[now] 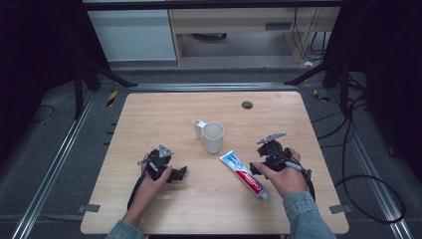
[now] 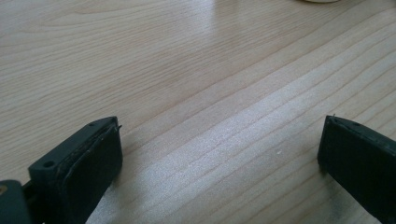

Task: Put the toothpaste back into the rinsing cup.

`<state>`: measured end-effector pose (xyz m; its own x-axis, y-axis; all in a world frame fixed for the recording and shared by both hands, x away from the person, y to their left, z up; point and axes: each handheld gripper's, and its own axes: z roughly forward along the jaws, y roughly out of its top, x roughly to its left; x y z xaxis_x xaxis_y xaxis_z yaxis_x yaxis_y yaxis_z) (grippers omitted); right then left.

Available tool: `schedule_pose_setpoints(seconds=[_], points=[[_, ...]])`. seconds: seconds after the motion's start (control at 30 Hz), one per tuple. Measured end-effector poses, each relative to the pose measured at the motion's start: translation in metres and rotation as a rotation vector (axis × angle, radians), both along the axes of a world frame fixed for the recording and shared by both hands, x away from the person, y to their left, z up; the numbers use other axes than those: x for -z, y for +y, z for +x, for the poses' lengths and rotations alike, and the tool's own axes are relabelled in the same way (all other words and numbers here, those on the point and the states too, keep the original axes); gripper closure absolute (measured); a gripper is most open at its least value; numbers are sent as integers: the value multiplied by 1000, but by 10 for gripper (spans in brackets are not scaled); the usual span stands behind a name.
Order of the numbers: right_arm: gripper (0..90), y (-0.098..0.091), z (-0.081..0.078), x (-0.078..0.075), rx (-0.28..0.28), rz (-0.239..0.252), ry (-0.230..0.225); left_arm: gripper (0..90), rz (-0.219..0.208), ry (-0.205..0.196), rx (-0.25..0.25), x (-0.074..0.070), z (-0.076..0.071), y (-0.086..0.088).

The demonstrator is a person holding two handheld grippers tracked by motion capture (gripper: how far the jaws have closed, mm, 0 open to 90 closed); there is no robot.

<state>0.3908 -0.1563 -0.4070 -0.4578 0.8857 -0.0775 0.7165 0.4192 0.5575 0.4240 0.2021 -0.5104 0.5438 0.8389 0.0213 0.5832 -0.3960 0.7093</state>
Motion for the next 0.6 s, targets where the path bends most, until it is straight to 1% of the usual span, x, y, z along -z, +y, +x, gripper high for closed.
schedule_pose_setpoints(seconds=[0.03, 0.17, 0.2, 0.23, 0.27, 0.3, 0.33, 0.37, 0.4, 0.43, 0.47, 0.5, 0.53, 0.57, 0.6], points=[[188, 2, 1, 0, -5, -5, 0, 0, 0, 0, 0, 0, 0, 0], [212, 9, 3, -1, -11, 1, 10, 0, -5, -1, -1, 0, 1, 0], [230, 14, 4, 0, -15, -4, 24, 0, -1, 0, 3, 0, 2, 1], [230, 14, 4, 0, -15, -4, 24, 0, -1, 0, 3, 0, 2, 1], [264, 18, 5, 3, -22, -16, 40, 0, -1, 1, 8, 0, 2, 2], [264, 18, 5, 3, -22, -16, 40, 0, -1, 1, 8, 0, 2, 2], [285, 22, 7, 5, -29, -18, 60, 0, 0, 0, 9, 0, 2, 2], [311, 25, 8, 6, -31, -22, 66, 0, 0, 0, 9, 0, 2, 2], [325, 28, 9, 8, -49, -29, 74, 0, -1, 0, 8, 0, 2, 2], [330, 32, 9, 9, -60, -38, 85, 0, -2, 0, 8, 0, 2, 2], [330, 32, 9, 9, -60, -38, 85, 0, -2, 0, 8, 0, 2, 2], [332, 36, 11, 11, -71, -49, 97, 0, -2, 0, 6, 0, 2, 2], [334, 43, 14, 15, -90, -49, 113, 0, -3, -1, 2, 0, 3, 2], [334, 43, 14, 15, -90, -49, 113, 0, -3, -1, 2, 0, 3, 2], [335, 48, 19, 19, -107, -60, 135, 0, -3, -1, 1, 0, 4, 2]])
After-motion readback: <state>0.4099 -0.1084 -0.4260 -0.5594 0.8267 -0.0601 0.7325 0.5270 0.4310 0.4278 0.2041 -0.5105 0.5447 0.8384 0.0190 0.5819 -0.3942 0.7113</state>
